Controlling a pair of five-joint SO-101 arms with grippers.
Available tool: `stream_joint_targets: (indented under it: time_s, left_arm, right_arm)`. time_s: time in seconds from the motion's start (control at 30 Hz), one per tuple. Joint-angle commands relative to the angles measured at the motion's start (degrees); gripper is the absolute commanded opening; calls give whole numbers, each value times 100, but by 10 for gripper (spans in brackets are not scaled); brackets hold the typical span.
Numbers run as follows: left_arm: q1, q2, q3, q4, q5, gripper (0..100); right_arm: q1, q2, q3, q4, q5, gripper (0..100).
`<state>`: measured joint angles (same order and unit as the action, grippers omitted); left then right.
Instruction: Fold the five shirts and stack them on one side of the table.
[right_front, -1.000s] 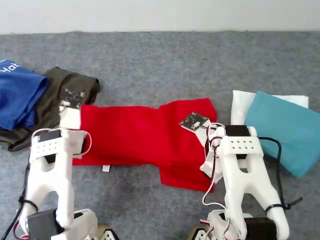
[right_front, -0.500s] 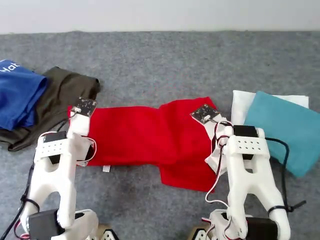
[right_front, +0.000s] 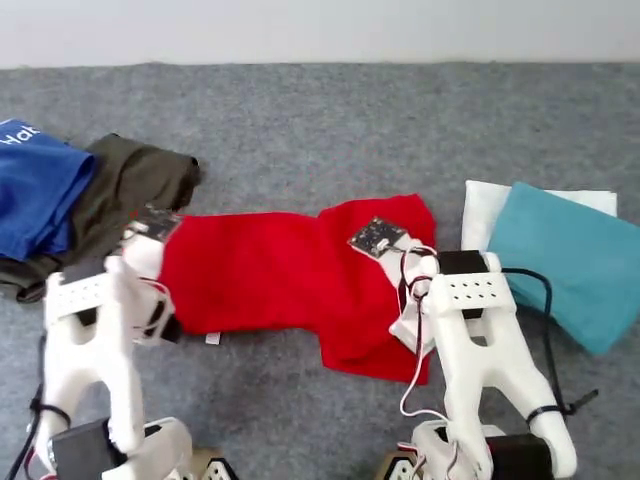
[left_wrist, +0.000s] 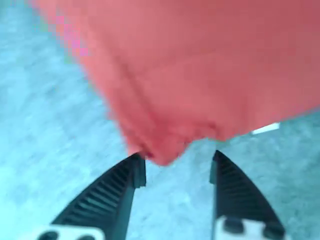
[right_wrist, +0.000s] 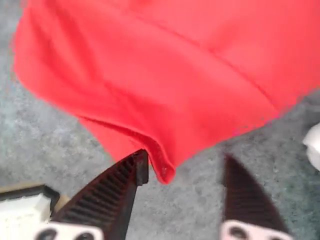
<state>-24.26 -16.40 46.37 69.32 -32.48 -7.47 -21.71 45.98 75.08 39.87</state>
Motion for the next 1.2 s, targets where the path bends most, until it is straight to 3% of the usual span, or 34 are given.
stream_joint_targets:
  time_s: [0.0,0.1,0.23,0.33,0.43,0.5,0.6,0.7,0.77,0.87,0.93,1.07,1.17]
  left_arm:
    - [-563,-211,-690,738,-123,239]
    - [-941,-211,-1147,1345,-527,254]
    - [-1407,-211,-1982,1459,-484,239]
    - [-1424,-211,-2651,1477,281,192]
    - [-1099,-149,-3116,1459,1415,136]
    - [-615,-149,-3222,1319,2224,98]
    - [413,-123,-3169,897,3112,64]
    - [1389,185,-3029,132,3613,36]
    - [1688,686,-2765,-651,3868,28]
    - [1670,1723,-2325,-1969,4316,19]
    - [1451,2409,-2360,-2303,4712,19]
    - [923,2963,-3169,-1626,5829,19]
    - [703,3130,-3284,-1609,5679,19]
  right_arm:
    - [-13,-251,-255,312,132,325]
    - [-13,-251,-659,646,105,318]
    - [-22,-251,-1618,1341,105,317]
    - [-84,-242,-2752,2044,97,282]
    - [-189,-163,-3771,2413,97,132]
    - [-295,22,-4114,2255,-44,7]
    - [-356,804,-4352,1701,-615,53]
    - [-347,1930,-4782,1024,-1530,33]
    - [-330,2695,-5231,752,-1890,15]
    - [-312,3767,-5837,347,-1996,12]
    - [-312,4435,-6268,101,-1996,12]
    - [110,5631,-7121,-479,-2084,12]
    - [593,6422,-7807,-734,-2347,9]
